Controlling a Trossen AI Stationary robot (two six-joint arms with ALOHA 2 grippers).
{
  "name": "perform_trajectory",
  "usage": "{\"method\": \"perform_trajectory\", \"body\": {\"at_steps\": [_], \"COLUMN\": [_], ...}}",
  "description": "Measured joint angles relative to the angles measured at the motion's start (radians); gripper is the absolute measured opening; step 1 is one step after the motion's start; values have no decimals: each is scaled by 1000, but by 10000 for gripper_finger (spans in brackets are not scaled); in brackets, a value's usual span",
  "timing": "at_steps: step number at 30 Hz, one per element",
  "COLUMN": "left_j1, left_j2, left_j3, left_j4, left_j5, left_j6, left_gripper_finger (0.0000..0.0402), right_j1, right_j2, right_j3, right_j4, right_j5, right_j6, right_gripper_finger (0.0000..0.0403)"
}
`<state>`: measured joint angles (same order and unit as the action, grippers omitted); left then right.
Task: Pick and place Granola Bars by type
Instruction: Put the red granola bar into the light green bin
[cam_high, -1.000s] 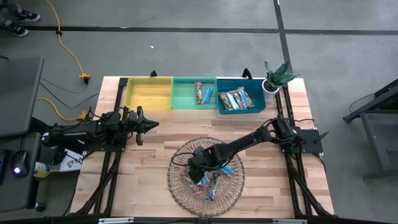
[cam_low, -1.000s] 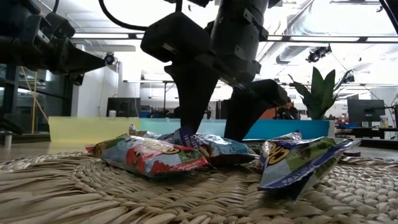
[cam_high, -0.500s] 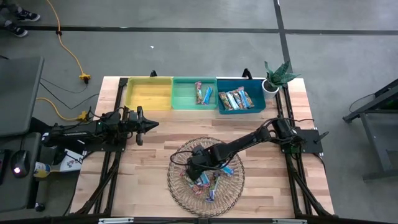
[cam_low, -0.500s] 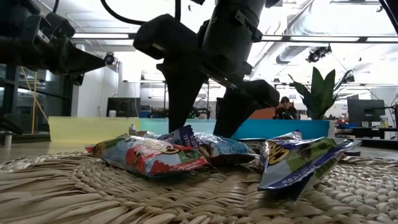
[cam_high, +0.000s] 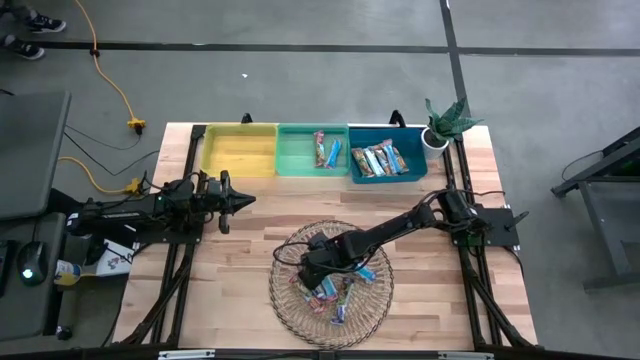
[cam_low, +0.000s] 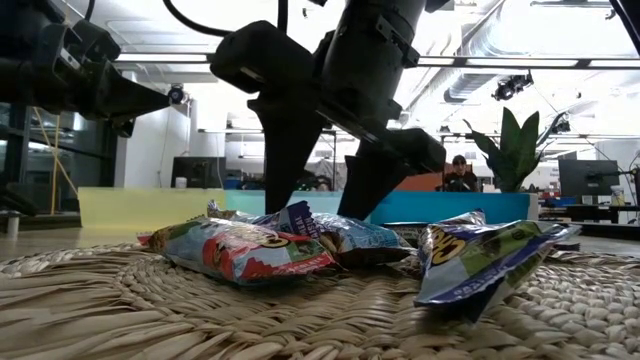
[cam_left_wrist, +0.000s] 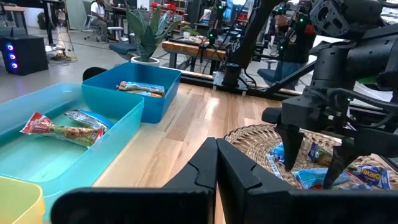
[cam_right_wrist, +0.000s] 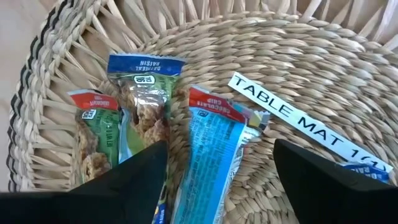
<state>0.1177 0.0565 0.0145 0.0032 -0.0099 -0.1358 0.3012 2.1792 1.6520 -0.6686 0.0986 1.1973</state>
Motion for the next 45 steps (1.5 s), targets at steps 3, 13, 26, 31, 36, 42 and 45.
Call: {"method": "perform_trajectory", "body": {"at_steps": [3, 13, 26, 31, 36, 42, 45], "left_j1": [0, 0, 0, 0, 0, 0, 0], "left_j2": [0, 0, 0, 0, 0, 0, 0], "left_j3": [0, 0, 0, 0, 0, 0, 0], "left_j4": [0, 0, 0, 0, 0, 0, 0], "left_j5": [0, 0, 1, 1, 1, 1, 1], "left_j6": [0, 0, 0, 0, 0, 0, 0], "left_gripper_finger": [0, 0, 0, 0, 0, 0, 0], "right_j1": [0, 0, 0, 0, -1, 0, -2], "right_j2": [0, 30, 33, 34, 31, 12, 11], "right_j3": [0, 1, 2, 1, 0, -3, -2], "right_j4": [0, 12, -16, -19, -18, -5, 6], "right_j5": [1, -3, 3, 0, 1, 29, 24], "right_j6": [0, 24, 59, 59, 60, 56, 48], "right_gripper_finger": [279, 279, 225, 193, 172, 152, 142]}}
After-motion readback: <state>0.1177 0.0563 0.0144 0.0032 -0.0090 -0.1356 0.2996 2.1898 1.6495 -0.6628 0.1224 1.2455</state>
